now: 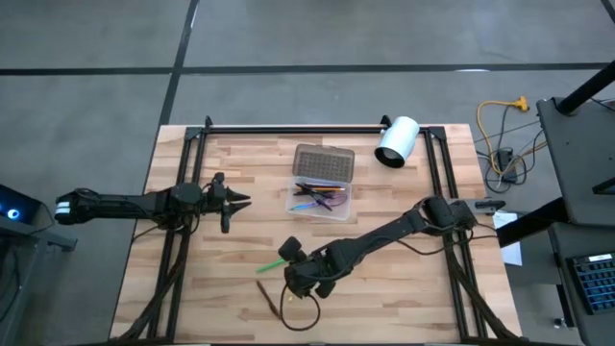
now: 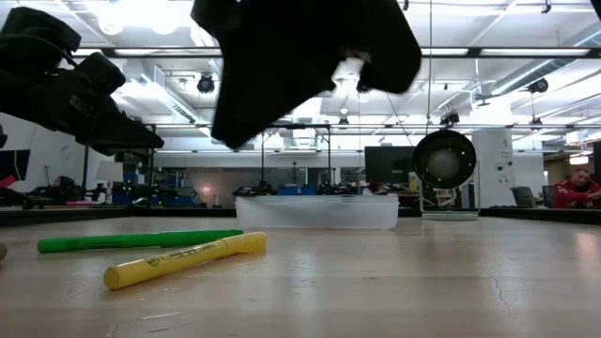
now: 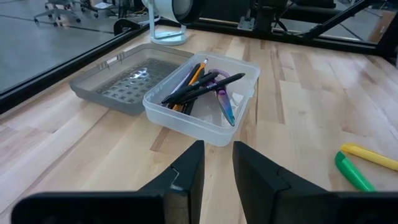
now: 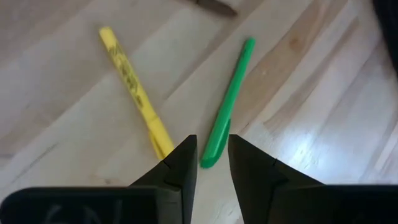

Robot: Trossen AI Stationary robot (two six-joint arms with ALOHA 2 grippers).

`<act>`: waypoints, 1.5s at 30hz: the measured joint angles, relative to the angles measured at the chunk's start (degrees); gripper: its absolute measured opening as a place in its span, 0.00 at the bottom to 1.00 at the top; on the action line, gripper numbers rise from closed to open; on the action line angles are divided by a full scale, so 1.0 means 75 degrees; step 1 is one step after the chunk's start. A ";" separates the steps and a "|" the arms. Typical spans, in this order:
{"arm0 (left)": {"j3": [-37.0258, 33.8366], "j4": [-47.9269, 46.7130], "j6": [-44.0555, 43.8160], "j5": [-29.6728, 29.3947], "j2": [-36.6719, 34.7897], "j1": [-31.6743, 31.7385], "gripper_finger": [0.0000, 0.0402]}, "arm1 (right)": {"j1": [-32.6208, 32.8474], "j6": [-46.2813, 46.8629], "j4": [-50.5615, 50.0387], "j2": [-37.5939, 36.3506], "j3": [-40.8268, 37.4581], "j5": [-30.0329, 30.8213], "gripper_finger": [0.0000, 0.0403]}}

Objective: Pick & place school supplies into a supply box
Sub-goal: Put the yellow pen into the supply box

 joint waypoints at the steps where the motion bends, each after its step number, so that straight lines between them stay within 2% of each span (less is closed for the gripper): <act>1: -0.0001 0.0000 0.0000 -0.0001 0.0000 0.0000 0.17 | 0.0006 -0.0030 -0.0006 0.0045 0.0094 -0.0025 0.20; 6: 0.0001 0.0000 0.0002 0.0000 0.0000 0.0000 0.17 | 0.0015 -0.0673 -0.0217 0.0301 0.0565 -0.0305 0.19; 13: 0.0001 -0.0032 0.0002 0.0001 0.0000 0.0000 0.17 | 0.0020 -0.1483 -0.0361 0.0456 0.0783 -0.1659 0.19; 35: 0.0001 -0.0029 0.0000 0.0001 0.0000 0.0000 0.17 | 0.0021 -0.2586 -0.1204 0.0669 0.0924 -0.1605 0.21; 45: 0.0001 -0.0032 0.0002 0.0001 0.0000 -0.0002 0.17 | 0.0002 -0.2882 -0.1630 0.1398 0.2026 -0.1579 0.28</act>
